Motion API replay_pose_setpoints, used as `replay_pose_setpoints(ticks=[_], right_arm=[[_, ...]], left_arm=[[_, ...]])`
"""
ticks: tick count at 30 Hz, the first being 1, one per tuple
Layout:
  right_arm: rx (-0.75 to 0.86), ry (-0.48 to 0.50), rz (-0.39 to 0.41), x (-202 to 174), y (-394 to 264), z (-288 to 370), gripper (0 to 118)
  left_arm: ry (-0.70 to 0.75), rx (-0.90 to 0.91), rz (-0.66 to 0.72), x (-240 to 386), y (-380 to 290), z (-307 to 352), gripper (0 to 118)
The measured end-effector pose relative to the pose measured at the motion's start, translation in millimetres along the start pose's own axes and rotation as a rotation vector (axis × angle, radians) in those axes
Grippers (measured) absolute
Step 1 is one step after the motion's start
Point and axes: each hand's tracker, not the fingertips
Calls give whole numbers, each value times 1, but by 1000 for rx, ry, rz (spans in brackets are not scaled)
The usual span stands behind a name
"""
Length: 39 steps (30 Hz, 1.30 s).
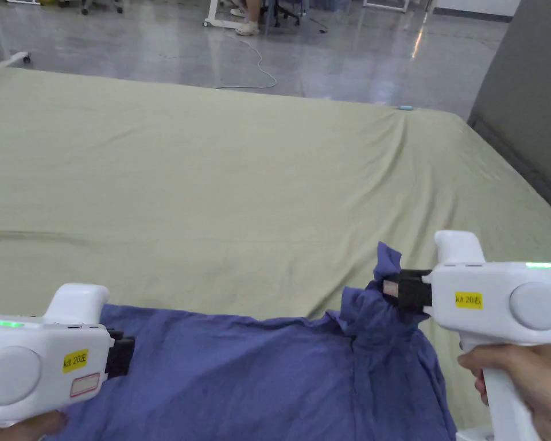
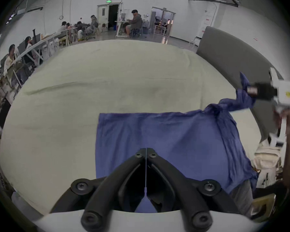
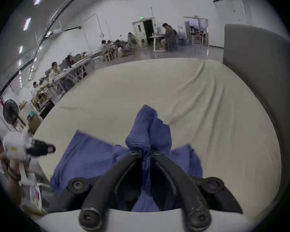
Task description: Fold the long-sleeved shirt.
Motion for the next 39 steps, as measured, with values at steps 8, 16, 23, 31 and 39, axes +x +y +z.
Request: replay_pose_setpoints(ticks=[8,16,23,31,39], right_arm=[[-334,-127,29,-7,-125,-55,6],[-103,-142,-67,-2,-96,20,100],[-106,-243,17,-4,-88,38,0],[-123,-223,-8,-6,-86,15,0],[-167,-146,-13,-7,-85,-1,0]], left_arm=[[21,-12,-55,26,-40,35,0],[7,9,-66,34,-52,64,0],[21,18,-41,32,-48,57,0],[8,32,91,7,-10,-7,16],[232,-141,105,-46,59,-113,118]])
